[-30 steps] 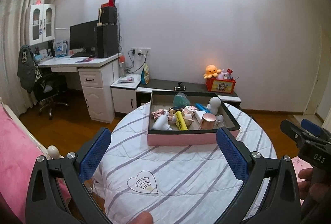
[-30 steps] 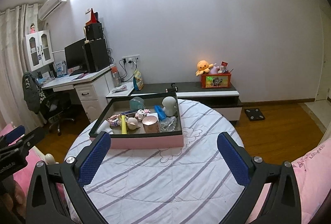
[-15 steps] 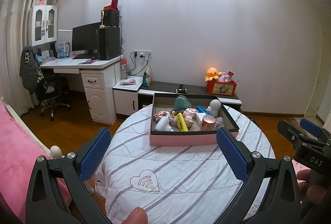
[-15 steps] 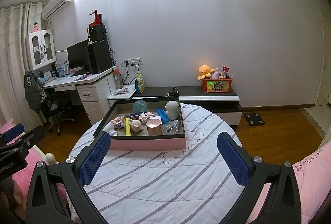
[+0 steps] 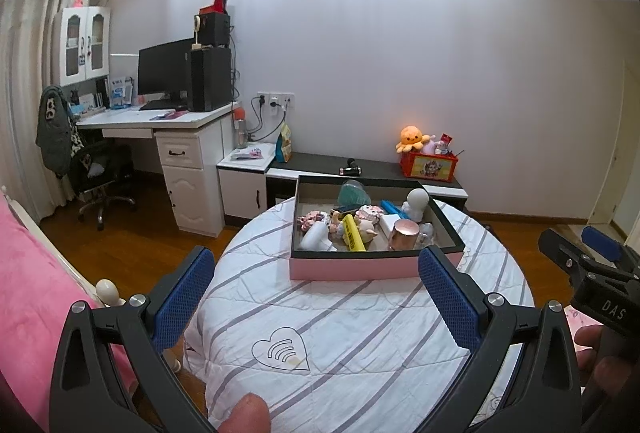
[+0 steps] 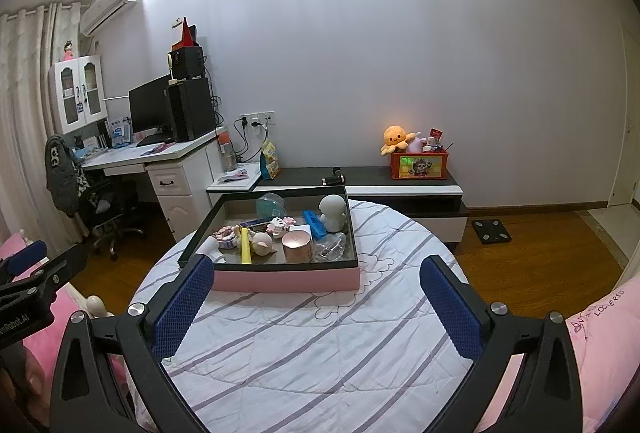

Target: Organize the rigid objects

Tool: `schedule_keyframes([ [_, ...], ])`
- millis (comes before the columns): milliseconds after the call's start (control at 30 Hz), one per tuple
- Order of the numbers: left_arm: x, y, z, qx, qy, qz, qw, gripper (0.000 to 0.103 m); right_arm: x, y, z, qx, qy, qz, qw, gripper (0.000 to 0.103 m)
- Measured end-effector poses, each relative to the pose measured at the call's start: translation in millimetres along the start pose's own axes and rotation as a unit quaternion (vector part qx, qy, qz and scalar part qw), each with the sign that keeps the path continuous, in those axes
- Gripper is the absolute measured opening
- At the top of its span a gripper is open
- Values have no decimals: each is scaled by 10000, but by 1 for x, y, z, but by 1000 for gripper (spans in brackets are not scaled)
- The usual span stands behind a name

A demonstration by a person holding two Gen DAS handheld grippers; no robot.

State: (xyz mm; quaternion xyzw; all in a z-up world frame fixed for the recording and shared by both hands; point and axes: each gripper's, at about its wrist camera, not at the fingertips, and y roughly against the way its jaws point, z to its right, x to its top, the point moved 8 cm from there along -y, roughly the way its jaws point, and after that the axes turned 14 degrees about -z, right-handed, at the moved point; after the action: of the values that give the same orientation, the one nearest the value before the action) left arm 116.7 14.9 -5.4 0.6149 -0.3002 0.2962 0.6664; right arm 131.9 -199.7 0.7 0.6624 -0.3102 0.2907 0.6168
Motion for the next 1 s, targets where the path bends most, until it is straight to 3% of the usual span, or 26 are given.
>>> schedule_keyframes([
  [1000,9,-21,0,120,-114,-98,9998,103,6,-25,-3,-19,71,-205,9998,103],
])
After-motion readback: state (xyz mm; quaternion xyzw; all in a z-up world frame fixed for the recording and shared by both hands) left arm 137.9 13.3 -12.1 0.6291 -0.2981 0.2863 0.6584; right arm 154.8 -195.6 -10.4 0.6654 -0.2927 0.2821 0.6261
